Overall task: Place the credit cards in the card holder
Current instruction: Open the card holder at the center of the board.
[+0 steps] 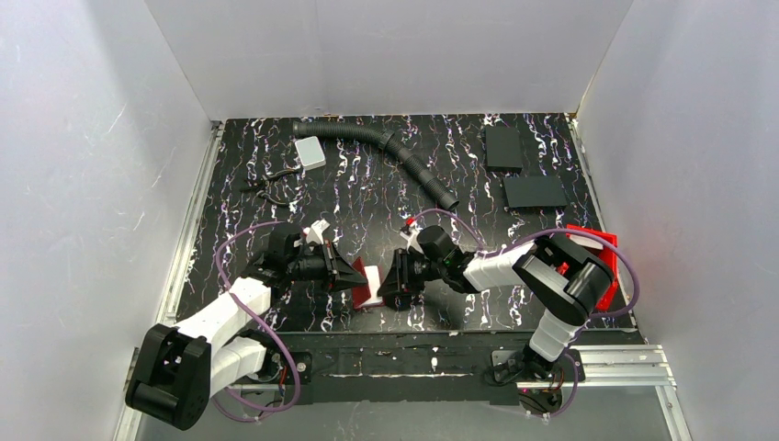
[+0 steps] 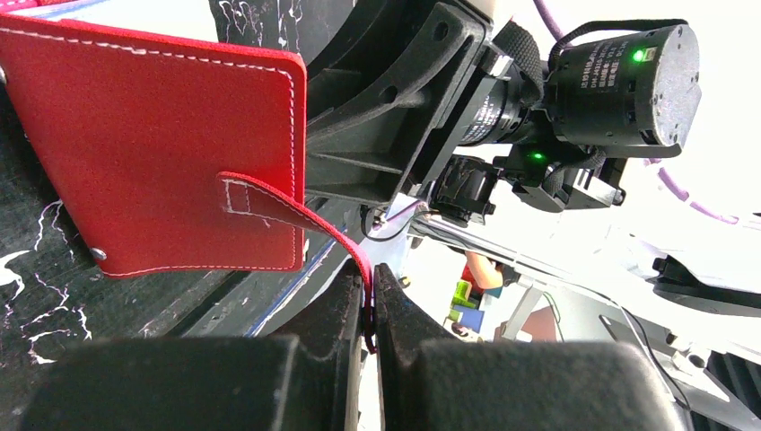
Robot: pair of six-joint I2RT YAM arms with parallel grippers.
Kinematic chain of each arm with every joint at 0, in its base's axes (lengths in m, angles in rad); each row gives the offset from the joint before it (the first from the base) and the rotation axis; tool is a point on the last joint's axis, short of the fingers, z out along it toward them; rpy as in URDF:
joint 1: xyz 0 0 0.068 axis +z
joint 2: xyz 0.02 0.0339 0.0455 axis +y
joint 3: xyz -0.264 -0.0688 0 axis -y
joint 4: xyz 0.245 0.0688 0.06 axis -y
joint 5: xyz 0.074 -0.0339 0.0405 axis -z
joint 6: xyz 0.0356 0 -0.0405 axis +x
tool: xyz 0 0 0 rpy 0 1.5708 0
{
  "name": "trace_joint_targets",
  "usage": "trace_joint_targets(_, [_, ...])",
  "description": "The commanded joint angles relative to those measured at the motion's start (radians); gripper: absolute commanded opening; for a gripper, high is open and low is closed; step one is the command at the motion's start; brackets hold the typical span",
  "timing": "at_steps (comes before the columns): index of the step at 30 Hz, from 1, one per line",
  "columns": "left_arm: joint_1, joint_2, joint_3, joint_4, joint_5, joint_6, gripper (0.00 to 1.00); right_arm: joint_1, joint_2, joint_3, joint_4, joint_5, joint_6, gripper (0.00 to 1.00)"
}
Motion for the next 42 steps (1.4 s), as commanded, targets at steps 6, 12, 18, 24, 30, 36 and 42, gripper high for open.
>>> trace_joint_targets(6, [0.009,-0.006,0.003,-0.013,0.036,0.034,0.00,0.019,-0.028,0.051,0.035,0.006,0.005,0.42])
trace_joint_targets(12, [0.009,-0.008,0.026,-0.060,0.023,0.066,0.00,0.030,-0.021,0.070,0.026,0.006,-0.004,0.31])
trace_joint_targets(18, [0.009,-0.002,0.039,-0.089,0.014,0.095,0.00,0.034,-0.045,0.070,0.010,0.031,0.005,0.01])
trace_joint_targets(24, [-0.008,0.065,0.115,-0.095,0.029,0.105,0.00,0.007,-0.129,0.099,-0.171,0.058,-0.093,0.01])
trace_joint_targets(30, [-0.090,0.166,0.203,-0.071,-0.007,0.095,0.00,-0.026,-0.232,0.126,-0.352,0.099,-0.202,0.01])
trace_joint_targets(36, [-0.091,0.213,0.180,-0.142,-0.057,0.144,0.00,-0.028,-0.240,0.174,-0.442,0.099,-0.278,0.04])
trace_joint_targets(42, [-0.064,0.200,0.170,-0.268,-0.108,0.230,0.04,-0.008,-0.160,0.207,-0.386,0.050,-0.291,0.17])
